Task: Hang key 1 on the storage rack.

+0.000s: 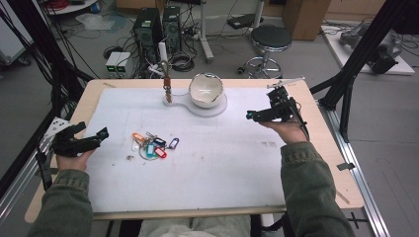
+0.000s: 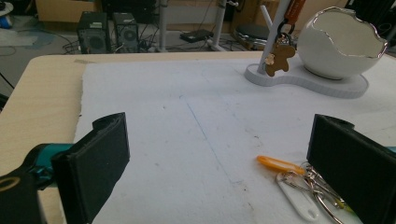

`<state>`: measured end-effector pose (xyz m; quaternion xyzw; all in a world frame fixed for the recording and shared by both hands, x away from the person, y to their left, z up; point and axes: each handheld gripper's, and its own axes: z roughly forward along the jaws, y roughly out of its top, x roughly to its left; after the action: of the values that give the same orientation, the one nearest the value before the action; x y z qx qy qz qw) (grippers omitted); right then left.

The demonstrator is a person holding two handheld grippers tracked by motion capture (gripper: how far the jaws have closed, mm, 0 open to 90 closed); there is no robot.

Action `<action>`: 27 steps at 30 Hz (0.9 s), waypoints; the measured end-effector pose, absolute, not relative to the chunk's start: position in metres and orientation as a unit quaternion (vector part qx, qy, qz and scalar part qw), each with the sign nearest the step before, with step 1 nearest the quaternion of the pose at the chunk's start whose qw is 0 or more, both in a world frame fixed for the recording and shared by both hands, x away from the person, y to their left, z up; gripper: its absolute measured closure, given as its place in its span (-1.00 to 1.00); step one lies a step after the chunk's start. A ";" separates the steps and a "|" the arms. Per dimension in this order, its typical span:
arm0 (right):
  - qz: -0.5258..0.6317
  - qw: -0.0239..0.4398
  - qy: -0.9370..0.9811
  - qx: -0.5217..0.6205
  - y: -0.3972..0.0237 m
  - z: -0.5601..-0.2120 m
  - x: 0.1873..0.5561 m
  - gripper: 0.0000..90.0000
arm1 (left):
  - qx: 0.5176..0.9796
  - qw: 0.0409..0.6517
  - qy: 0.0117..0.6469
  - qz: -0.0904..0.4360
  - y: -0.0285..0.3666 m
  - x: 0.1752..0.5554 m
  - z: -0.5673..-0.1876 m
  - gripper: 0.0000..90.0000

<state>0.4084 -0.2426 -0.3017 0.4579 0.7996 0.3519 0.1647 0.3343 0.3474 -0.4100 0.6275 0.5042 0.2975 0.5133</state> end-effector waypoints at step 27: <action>0.373 0.174 0.785 0.463 -0.281 -0.340 0.369 -0.98 | 0.631 0.509 0.504 0.299 0.347 0.334 -0.410 -0.86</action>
<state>0.3688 -0.2813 -0.3405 0.4626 0.7852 0.3732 0.1739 0.3337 0.3469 -0.4099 0.6306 0.5035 0.2987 0.5095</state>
